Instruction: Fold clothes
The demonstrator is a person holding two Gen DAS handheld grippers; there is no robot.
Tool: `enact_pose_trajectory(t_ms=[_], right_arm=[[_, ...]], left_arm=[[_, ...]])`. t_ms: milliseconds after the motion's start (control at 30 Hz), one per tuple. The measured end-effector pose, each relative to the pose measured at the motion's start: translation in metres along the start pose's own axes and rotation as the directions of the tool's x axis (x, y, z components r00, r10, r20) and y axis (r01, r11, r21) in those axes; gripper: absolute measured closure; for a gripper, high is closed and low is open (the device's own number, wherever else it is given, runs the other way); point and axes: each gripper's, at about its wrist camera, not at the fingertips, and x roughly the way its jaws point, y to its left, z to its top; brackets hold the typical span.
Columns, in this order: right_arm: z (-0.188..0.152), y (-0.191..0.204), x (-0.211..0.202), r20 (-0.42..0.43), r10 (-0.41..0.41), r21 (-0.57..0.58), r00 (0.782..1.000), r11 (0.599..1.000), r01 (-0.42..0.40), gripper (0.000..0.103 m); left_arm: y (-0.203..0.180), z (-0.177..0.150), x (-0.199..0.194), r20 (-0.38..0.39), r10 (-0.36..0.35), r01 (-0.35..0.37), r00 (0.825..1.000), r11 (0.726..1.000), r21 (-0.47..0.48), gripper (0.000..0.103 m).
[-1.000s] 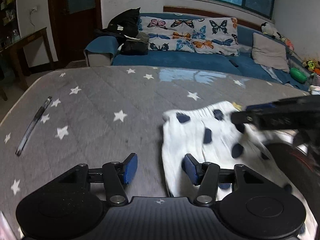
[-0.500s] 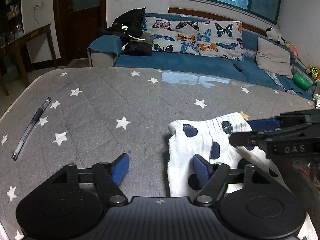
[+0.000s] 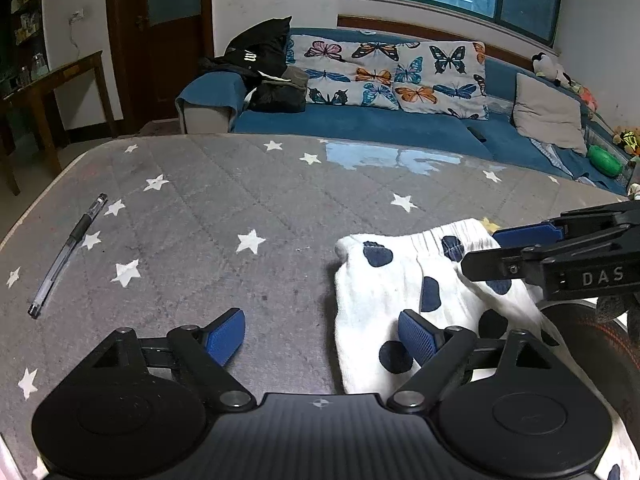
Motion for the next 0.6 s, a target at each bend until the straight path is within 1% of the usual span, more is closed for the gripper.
enact_pose_trajectory(t_ms=[33,67,167,300,433,500,600], right_arm=[[0.000,0.000,0.000,-0.002,0.004,-0.001,1.000,1.000,-0.004,0.044],[0.000,-0.001,0.000,-0.004,0.009,-0.003,1.000,1.000,-0.009,0.043],[-0.001,-0.001,0.001,-0.005,0.014,0.005,1.000,1.000,-0.014,0.043],[0.001,-0.003,0.006,0.008,-0.011,0.019,1.000,1.000,0.010,0.043],[0.002,-0.003,0.009,0.018,-0.022,0.019,1.000,1.000,0.022,0.044],[0.001,-0.002,0.010,0.022,-0.018,0.022,1.000,1.000,0.018,0.047],[0.002,-0.001,0.012,0.026,-0.019,0.022,0.999,1.000,0.018,0.048]], left_arm=[[0.000,0.000,0.000,0.000,-0.002,0.002,1.000,1.000,0.002,0.017],[-0.001,0.000,0.000,0.000,-0.002,0.002,1.000,1.000,0.004,0.017],[0.000,0.000,0.000,0.000,-0.003,0.003,1.000,1.000,0.004,0.015],[-0.001,0.000,0.001,-0.001,-0.005,0.005,1.000,1.000,0.006,0.014],[-0.002,0.000,0.003,-0.002,-0.003,0.003,1.000,1.000,0.009,0.013],[-0.002,-0.001,0.003,-0.002,0.001,-0.001,1.000,1.000,0.009,0.013],[-0.003,-0.002,0.004,-0.002,0.004,-0.004,1.000,1.000,0.014,0.012]])
